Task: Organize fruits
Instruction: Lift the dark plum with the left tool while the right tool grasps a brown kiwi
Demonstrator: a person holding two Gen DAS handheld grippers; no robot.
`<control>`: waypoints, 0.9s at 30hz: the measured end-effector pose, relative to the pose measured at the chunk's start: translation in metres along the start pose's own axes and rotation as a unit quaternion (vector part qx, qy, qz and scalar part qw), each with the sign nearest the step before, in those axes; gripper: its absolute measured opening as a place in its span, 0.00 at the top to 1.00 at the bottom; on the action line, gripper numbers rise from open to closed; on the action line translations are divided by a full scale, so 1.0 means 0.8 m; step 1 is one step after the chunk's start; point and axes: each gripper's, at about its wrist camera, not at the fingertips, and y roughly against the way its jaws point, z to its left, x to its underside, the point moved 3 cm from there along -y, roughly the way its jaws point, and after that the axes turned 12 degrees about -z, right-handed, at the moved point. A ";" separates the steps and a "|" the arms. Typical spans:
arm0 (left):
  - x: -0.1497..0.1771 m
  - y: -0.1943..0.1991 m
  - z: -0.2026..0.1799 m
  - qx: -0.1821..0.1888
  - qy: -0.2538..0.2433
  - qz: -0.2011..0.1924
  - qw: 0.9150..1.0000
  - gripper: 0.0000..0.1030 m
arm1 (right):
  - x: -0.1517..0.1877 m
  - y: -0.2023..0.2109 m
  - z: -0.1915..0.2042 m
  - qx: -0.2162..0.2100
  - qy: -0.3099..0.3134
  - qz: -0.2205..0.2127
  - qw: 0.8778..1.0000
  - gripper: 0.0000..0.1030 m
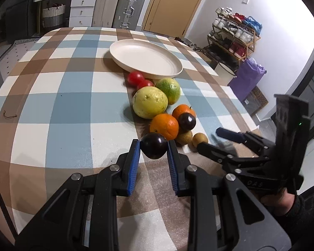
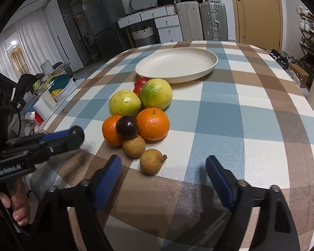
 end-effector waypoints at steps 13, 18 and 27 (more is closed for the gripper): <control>-0.044 -0.003 0.005 0.009 0.007 -0.021 1.000 0.77 | 0.003 -0.011 0.008 -0.028 0.024 0.023 0.999 0.77; -0.064 -0.015 0.010 0.007 0.009 -0.020 1.000 0.77 | -0.012 0.002 -0.005 -0.046 -0.006 0.001 0.999 0.77; -0.109 -0.044 0.011 0.010 0.006 -0.020 1.000 0.77 | -0.064 0.013 -0.030 -0.062 -0.030 -0.040 0.997 0.77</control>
